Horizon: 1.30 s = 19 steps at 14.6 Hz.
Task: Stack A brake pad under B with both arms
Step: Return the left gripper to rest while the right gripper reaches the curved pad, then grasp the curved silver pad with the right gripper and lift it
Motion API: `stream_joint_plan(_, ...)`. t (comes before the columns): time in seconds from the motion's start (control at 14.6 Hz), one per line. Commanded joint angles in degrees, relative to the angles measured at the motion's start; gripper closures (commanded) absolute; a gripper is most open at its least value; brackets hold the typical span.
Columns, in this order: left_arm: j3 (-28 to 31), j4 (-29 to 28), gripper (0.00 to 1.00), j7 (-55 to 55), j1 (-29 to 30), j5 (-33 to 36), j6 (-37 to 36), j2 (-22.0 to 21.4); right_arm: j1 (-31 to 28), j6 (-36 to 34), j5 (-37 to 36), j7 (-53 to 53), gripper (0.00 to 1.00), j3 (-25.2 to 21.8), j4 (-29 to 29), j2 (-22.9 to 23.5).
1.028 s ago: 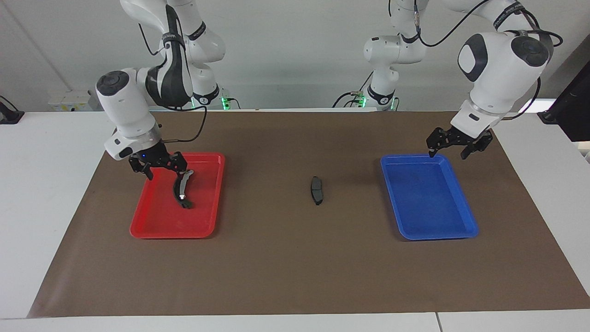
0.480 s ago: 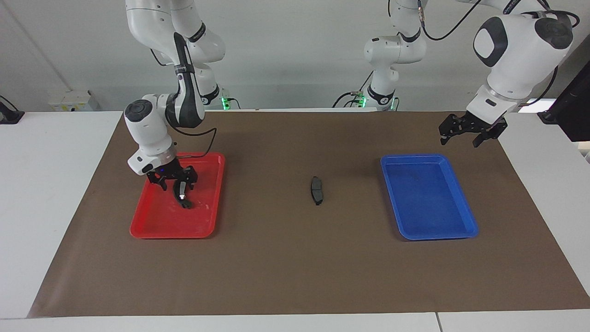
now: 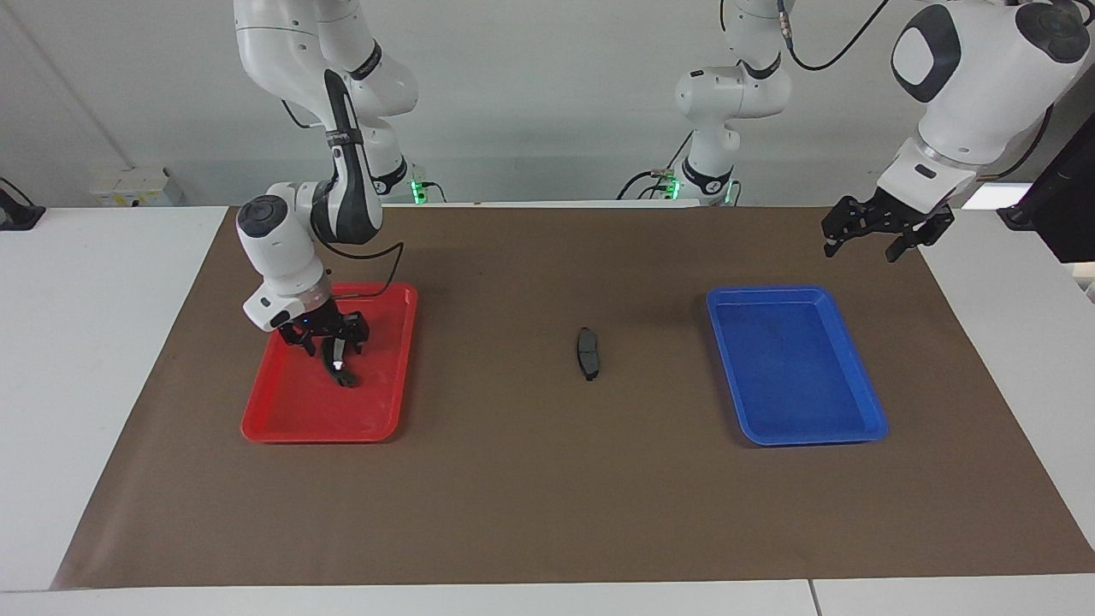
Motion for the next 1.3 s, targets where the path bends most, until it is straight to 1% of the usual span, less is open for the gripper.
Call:
stream_joint_plan(0.0, -0.3, 0.6, 0.01, 0.4, 0.2, -0.8, -0.9, 0.3, -0.3, 0.7, 1.4, -2.2, 0.77, 0.2, -0.2, -0.5)
stream_joint_plan(0.07, -0.1, 0.5, 0.01, 0.5, 0.4, -0.7, -1.0, 0.2, -0.3, 0.7, 1.4, -1.7, 1.0, 0.2, -0.1, -0.4)
stream_joint_plan(0.21, -0.1, 0.5, 0.01, 0.5, 0.6, -0.8, -1.1, 0.2, -0.3, -0.4, 1.4, -1.2, 1.0, 0.2, 1.9, -0.3)
stream_joint_plan(0.41, -0.1, 0.5, 0.01, 0.5, 0.6, -0.7, -0.9, 0.2, 0.4, -10.3, 1.4, 2.1, 1.0, 1.0, 8.0, -0.9)
stream_joint_plan(0.48, -0.1, 0.5, 0.01, 0.5, 0.6, -0.7, -1.0, 0.2, 1.8, -14.2, 1.4, 3.4, 1.0, 1.9, 10.8, -0.9)
stream_joint_plan(0.55, -0.1, 0.5, 0.01, 0.5, 0.6, -0.7, -1.0, 0.2, 3.7, -16.6, 1.4, 6.4, 1.0, 2.0, 12.7, -0.6)
stream_joint_plan(0.69, -0.1, 0.5, 0.01, 0.5, 0.6, -0.7, -1.0, 0.2, 8.7, -19.4, 1.3, 12.9, 1.0, 2.0, 15.5, -0.1)
stream_joint_plan(0.82, -0.1, 0.5, 0.01, 0.5, 0.7, -0.7, -1.0, 0.2, 14.2, -19.6, 1.3, 16.2, 1.0, 2.0, 17.0, 0.5)
stream_joint_plan(1.1, -0.1, 0.5, 0.01, 0.5, 0.7, -0.8, -1.0, 0.2, 22.1, -18.5, 1.3, 25.0, 1.0, 2.0, 20.5, 2.3)
stream_joint_plan(1.17, -0.1, 0.5, 0.01, 0.5, 0.7, -0.7, -1.0, 0.2, 24.0, -19.0, 1.3, 28.1, 1.0, 2.0, 22.4, 3.6)
stream_joint_plan(1.23, -0.1, 0.5, 0.01, 0.5, 0.7, -0.7, -1.0, 0.2, 26.6, -19.4, 1.1, 31.8, 1.0, 1.9, 25.5, 6.0)
